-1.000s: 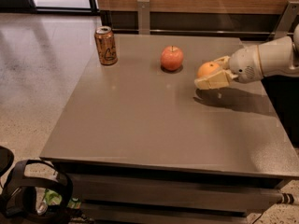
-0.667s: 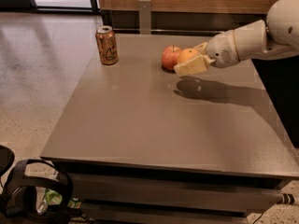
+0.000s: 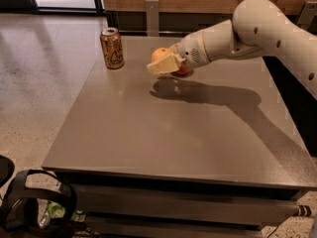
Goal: Move orange near orange can
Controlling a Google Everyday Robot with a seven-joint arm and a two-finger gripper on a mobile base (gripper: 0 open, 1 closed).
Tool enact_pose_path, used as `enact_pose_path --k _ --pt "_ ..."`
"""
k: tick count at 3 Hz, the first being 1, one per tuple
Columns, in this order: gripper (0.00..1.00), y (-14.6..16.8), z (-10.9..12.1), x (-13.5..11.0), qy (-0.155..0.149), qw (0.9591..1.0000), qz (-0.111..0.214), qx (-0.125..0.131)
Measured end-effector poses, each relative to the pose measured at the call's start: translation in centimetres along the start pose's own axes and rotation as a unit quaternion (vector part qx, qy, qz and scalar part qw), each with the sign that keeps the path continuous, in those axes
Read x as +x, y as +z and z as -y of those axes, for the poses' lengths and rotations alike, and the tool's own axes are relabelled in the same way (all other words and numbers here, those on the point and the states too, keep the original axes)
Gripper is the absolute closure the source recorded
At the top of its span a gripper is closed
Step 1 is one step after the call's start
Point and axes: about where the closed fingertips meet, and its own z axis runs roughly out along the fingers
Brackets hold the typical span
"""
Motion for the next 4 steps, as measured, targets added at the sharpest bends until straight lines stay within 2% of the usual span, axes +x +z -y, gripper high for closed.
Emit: enact_pose_path --k 1,2,3,4 --pt "1.00 3.1 -1.4 -2.1 -0.023 0.9996 0.006 -0.017" --pt "1.00 3.1 -1.4 -2.1 -0.023 0.9996 0.006 -0.017" --pt "1.00 5.8 -0.5 -2.5 -0.031 0.9991 -0.001 -0.028" --pt "1.00 9.8 0.7 -2.6 -0.036 0.9981 -0.007 -0.049"
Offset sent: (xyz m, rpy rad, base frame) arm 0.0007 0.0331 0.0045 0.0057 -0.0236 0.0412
